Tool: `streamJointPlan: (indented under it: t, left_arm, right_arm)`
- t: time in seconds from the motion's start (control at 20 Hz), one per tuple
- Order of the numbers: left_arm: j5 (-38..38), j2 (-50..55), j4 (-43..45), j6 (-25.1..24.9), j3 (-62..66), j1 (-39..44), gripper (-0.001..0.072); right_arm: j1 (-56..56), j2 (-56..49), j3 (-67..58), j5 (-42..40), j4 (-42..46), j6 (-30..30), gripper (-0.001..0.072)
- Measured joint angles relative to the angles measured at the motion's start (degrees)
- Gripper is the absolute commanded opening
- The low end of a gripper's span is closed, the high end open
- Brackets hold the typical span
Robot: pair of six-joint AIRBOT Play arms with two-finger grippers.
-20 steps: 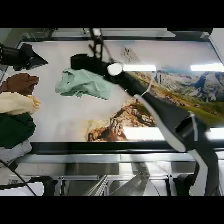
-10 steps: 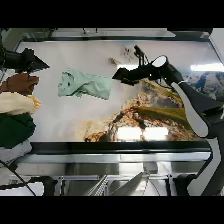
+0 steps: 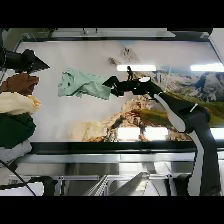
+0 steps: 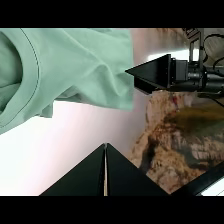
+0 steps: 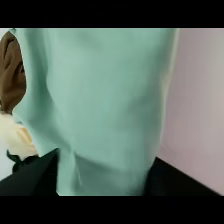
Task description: Fold the shirts.
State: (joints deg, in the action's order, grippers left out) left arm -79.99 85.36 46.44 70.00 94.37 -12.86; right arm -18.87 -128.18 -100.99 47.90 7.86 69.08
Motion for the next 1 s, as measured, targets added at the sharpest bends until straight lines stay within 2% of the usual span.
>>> streamJointPlan:
  t: [0.05, 0.1, 0.25, 0.35, 0.45, 0.55, 0.65, 0.75, 0.85, 1.0]
  left_arm:
    - [0.00, 0.00, 0.02, -0.02, 0.00, 0.00, 0.0019]
    - [0.00, 0.00, 0.02, -0.02, 0.00, 0.00, 0.0018]
    - [-0.09, 0.02, 0.02, -0.07, 0.00, 0.00, 0.0018]
    - [-0.63, 0.02, 0.02, -0.15, 0.00, 0.00, 0.0018]
    - [-1.62, 0.04, 0.09, -0.17, 0.00, 0.00, 0.0018]
    - [-2.43, 0.04, 0.24, -0.17, 0.00, 0.00, 0.0018]
    - [-3.23, 0.04, 0.37, -0.17, 0.00, 0.00, 0.0018]
    - [-3.63, 0.04, 0.35, -0.15, 0.00, 0.00, 0.0018]
    - [-3.69, 0.04, 0.22, -0.15, 0.00, 0.00, 0.0018]
    - [-3.85, 0.04, 0.04, -0.13, 0.00, 0.00, 0.0017]
  right_arm:
    - [-0.66, -0.87, -0.90, -0.70, -2.25, -1.31, 0.0328]
    - [-1.22, -1.66, -1.90, -1.33, -4.50, -2.73, 0.0035]
    - [-1.86, -2.73, -4.81, -1.90, -7.61, -6.25, 0.0018]
    - [-0.90, -1.11, -6.99, 0.92, -8.63, -7.37, 0.0017]
    - [1.88, 3.37, -8.79, 3.96, -5.62, -6.32, 0.0017]
    - [6.64, 9.46, -10.58, 6.84, 5.35, 0.11, 0.0017]
    - [12.87, 16.41, -12.00, 12.41, 19.56, 9.97, 0.0017]
    - [20.13, 23.69, -12.70, 22.32, 33.77, 17.53, 0.0017]
    - [26.97, 30.29, -13.16, 30.01, 43.36, 21.40, 0.0017]
    - [38.93, 36.94, -13.35, 35.87, 52.06, 23.96, 0.0017]
